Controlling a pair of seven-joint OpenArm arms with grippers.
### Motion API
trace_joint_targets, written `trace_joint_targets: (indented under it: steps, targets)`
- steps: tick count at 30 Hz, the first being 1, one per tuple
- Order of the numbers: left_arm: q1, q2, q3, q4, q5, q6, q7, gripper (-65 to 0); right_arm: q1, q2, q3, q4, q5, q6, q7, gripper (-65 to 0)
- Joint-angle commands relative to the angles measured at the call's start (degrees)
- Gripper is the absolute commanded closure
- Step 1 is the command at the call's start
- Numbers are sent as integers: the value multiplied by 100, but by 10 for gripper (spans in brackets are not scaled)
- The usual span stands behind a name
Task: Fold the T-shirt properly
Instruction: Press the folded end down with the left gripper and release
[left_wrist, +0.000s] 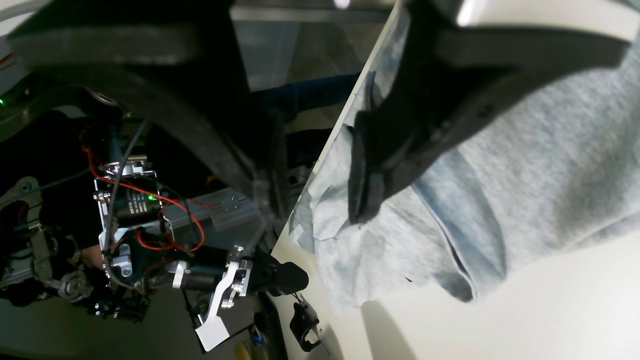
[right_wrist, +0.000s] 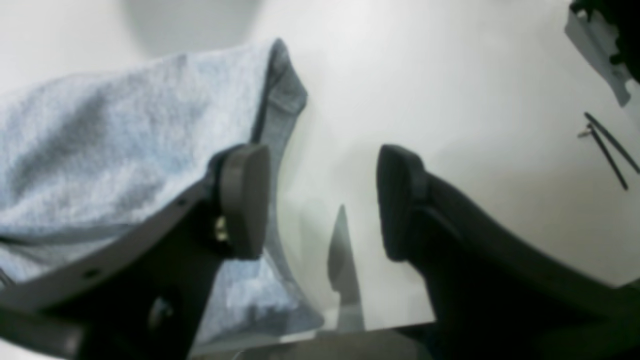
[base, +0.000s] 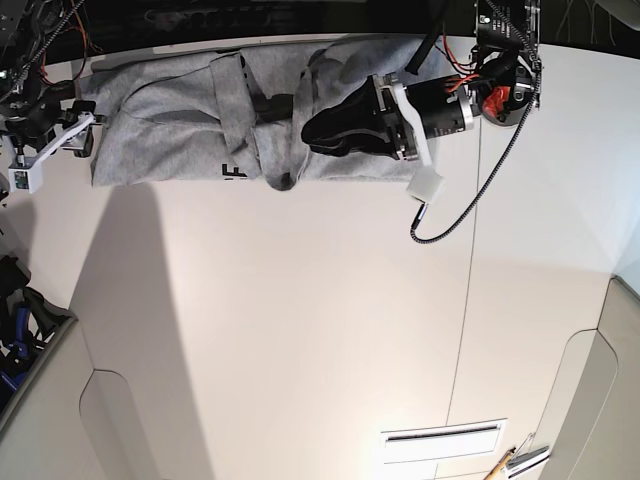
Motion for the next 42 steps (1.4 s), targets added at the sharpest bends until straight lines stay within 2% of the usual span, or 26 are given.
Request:
trace_joint_targets:
  steps: [1,5,10,15,19,26,30,31,32,35,36,39,42]
  targets:
    - [-31,-17,-4,105,-175,-52,-79,-233,28,81,42,79,22,26,129,-342]
    - [-31,-15,-4,105,-175,-52,-79,-233,28,81,42,17,-17,76,341,-391]
    - [-33,-17,-4,105,-175,-52,-79,-233,46,81,42,-435,149,96,518,-397]
    - [-33,-15,-4,105,-175,-52,-79,-233,46,79,42,-1187,1285,494,433,-397]
    - [-33,-15,-4,105,-175,-52,-79,-233,46,79,42,-1499,2109,852,118,-397]
    - [-35,-15,-7,107,-177,-52,-81,-233,44,76,42,-1547,2975,1082,-334,-396]
    - [-63,-15,-35,136,-179,-52,-76,-233,46,76,42,-1545,3132,1207,-365,-394]
    - [-61,-15,-70,181,-179,-52,-74,-233,46,79,42,-1545,3132,1209,-365,-372]
    - [-61,-15,-125,247,-179,-52,-37,-232,50,79,42,-1545,3130,1209,-365,-317]
    - [-57,-33,-463,590,-177,-52,197,-232,61,79,42,-1545,3128,1207,-365,-55]
    - [-44,-61,-619,708,-173,-52,304,-232,72,79,42,-1545,3132,1207,-363,0]
    - [111,-334,-1117,826,125,-52,304,-210,186,79,42,-1541,3134,1207,-455,0]
    - [378,-570,-1609,713,1023,-52,44,-151,363,79,44,-1475,3248,1207,-568,0]
